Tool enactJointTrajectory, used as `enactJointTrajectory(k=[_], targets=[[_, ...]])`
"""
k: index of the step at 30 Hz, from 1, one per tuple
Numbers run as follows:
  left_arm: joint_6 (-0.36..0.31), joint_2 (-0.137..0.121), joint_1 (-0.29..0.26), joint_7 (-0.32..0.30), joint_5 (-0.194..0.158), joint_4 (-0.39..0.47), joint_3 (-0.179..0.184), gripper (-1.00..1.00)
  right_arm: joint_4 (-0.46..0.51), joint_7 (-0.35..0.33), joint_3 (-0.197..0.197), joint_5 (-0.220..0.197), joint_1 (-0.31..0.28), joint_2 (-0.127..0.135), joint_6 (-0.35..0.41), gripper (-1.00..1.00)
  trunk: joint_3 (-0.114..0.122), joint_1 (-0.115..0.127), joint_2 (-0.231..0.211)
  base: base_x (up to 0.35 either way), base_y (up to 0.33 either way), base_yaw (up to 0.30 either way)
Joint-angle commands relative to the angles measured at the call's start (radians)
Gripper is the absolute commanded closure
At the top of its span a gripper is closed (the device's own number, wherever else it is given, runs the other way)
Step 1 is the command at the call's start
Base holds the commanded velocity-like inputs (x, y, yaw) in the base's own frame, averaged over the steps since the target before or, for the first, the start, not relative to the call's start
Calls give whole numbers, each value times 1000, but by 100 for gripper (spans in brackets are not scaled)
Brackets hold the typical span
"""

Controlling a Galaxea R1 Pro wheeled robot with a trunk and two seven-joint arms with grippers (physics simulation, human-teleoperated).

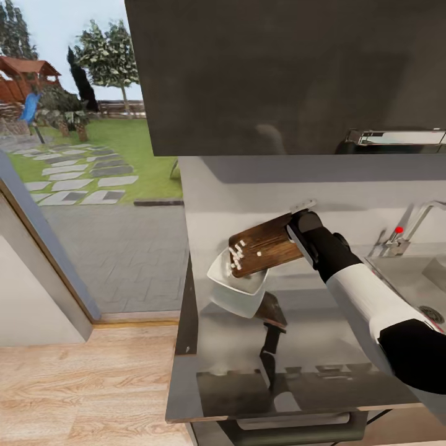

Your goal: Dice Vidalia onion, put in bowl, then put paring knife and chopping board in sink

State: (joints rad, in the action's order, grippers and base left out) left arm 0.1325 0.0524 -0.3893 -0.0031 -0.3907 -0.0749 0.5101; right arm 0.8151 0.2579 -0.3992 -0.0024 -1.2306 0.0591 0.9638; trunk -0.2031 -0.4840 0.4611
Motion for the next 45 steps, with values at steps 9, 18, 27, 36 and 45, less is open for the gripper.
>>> enactJointTrajectory(k=[9, 18, 27, 36, 45], targets=[[7, 1, -2, -1, -7, -5, 8, -100, 1, 3, -5, 4, -3, -1, 6, 100, -2, -1, 2, 0, 0, 0], [7, 2, -2, -1, -7, -5, 8, -100, 2, 3, -5, 5, -4, -1, 6, 100, -2, -1, 2, 0, 0, 0], [7, 2, -2, -1, -7, -5, 8, -100, 19, 48, -5, 5, -4, -2, 6, 100, -2, -1, 2, 0, 0, 0], [8, 2, -2, -1, -7, -5, 8, -100, 22, 62, -6, 5, -4, -1, 6, 100, -2, -1, 2, 0, 0, 0], [8, 3, -2, -1, -7, -5, 8, -100, 22, 96, -5, 5, -4, -2, 6, 100, -2, -1, 2, 0, 0, 0]])
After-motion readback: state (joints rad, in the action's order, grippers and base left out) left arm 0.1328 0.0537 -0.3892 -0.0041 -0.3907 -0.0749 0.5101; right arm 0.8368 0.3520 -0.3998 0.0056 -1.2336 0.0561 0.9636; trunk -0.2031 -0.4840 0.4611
